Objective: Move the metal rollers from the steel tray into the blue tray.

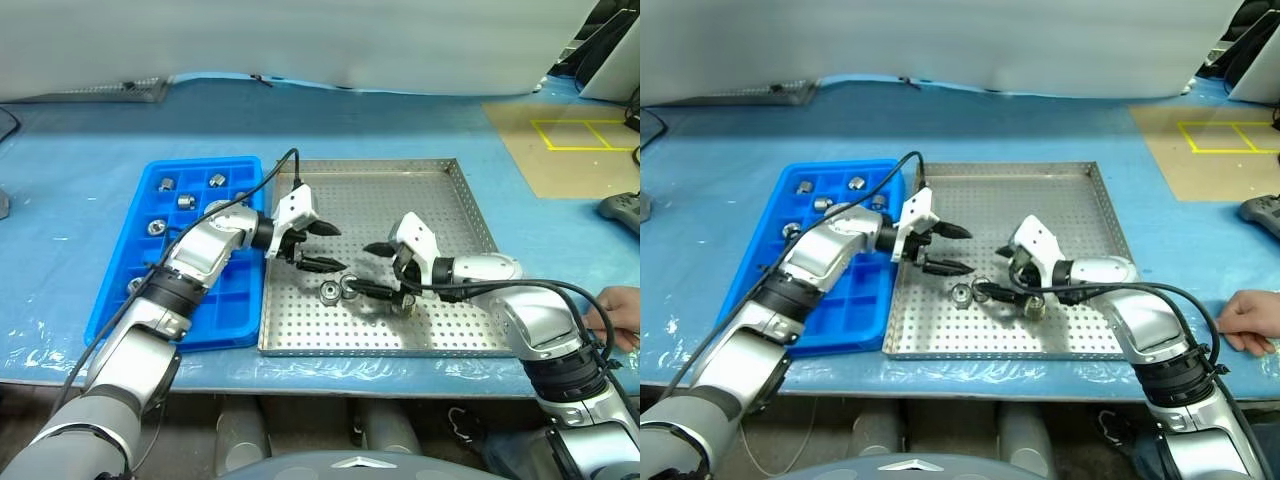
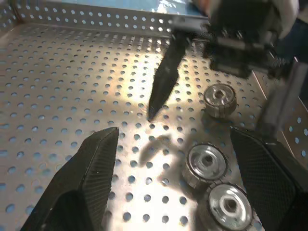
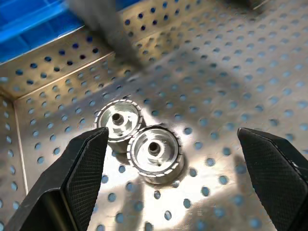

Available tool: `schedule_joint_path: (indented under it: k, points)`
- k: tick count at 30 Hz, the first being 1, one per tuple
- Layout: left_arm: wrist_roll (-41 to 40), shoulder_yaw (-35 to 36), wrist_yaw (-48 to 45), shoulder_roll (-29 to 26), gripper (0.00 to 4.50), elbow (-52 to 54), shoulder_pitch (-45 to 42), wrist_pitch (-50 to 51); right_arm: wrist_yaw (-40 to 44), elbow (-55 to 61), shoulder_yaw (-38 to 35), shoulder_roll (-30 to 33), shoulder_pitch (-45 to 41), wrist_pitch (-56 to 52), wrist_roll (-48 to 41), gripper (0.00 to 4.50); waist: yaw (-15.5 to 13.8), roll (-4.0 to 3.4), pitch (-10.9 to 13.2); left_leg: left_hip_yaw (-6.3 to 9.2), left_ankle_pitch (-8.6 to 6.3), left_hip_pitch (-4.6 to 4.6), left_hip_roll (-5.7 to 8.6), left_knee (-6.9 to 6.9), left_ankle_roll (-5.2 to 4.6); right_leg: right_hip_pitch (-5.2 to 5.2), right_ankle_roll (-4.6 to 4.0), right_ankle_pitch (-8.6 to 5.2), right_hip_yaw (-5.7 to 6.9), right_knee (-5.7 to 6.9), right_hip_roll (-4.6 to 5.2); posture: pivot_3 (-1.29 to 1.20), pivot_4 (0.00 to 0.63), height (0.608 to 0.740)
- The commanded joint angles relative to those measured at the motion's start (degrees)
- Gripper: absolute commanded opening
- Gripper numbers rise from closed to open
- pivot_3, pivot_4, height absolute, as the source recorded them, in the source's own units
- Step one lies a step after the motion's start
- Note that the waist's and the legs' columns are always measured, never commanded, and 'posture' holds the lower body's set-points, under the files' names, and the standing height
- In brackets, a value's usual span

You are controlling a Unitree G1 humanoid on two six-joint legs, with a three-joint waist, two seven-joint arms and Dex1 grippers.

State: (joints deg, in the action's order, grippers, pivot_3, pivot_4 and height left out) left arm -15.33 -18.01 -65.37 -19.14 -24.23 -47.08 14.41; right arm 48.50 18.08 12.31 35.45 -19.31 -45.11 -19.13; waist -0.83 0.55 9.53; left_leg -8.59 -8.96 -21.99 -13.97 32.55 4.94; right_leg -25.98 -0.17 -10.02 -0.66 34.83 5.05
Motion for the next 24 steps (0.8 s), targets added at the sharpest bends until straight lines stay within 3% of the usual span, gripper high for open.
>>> schedule_joint_path:
  k: [1,5,10,12,15,19,24]
  points:
    - [0.98,7.64,11.44,3.16,3.87,-6.47,-4.37,-4.65,0.01,0.71,3.54,0.19,-2.05,0.18,2.02,4.5,0.0,0.0,0.0,-0.01,-0.02,0.0,0.0,0.07,-0.04,0.03,0.0,0.01,-0.02,0.01,0.01,-0.28,0.15,0.74]
    - [2.62,11.35,19.17,4.85,3.87,-8.98,-3.79,-6.9,0.38,-4.84,10.71,0.8,-4.4,3.1,8.31,4.5,-0.09,0.01,-0.01,-0.03,-0.09,0.01,0.04,0.24,-0.15,0.11,0.03,0.07,-0.14,0.0,0.0,-0.23,0.15,0.74]
    - [2.44,12.97,21.25,4.82,3.91,-3.58,0.54,-4.6,2.77,-9.17,12.89,0.28,-7.23,6.71,10.78,3.31,-0.36,0.04,-0.02,-0.06,-0.17,0.0,0.05,0.28,-0.29,0.12,0.03,0.07,-0.15,-0.03,0.03,-0.17,0.15,0.74]
    - [1.84,13.62,21.72,4.8,3.91,-1.28,1.87,-3.94,2.92,-10.09,11.48,-0.91,-8.69,7.96,10.34,2.53,-0.61,0.06,-0.01,-0.06,-0.19,-0.02,0.05,0.28,-0.33,0.11,0.03,0.07,-0.14,-0.03,0.04,-0.16,0.15,0.74]
    - [0.21,17.09,26.16,6.49,3.91,-0.67,1.92,-3.99,1.17,-12.26,6.14,-5.23,-11.15,10.08,7.3,1.73,-0.82,0.08,0.0,-0.06,-0.27,-0.04,0.04,0.28,-0.46,0.09,0.02,0.07,-0.12,-0.02,0.04,-0.14,0.15,0.74]
    - [-7.17,26.04,34.15,10.97,3.91,-1.71,1.06,1.6,-7.41,-19.55,-4.21,-12.82,-16.27,14.79,5.44,1.73,-0.86,0.08,0.01,-0.08,-0.27,-0.11,0.05,0.39,-0.47,-0.01,-0.04,0.11,-0.15,0.05,0.05,-0.12,0.15,0.74]
    - [-16.92,32.86,38.99,15.27,3.91,0.44,0.92,11.51,-19.76,-29.51,-9.15,-16.96,-20.87,23.2,10.4,1.73,-1.66,0.1,0.0,-0.08,-0.2,-0.15,0.07,0.41,-0.34,0.01,-0.06,0.12,-0.14,-0.01,0.07,-0.14,0.15,0.74]
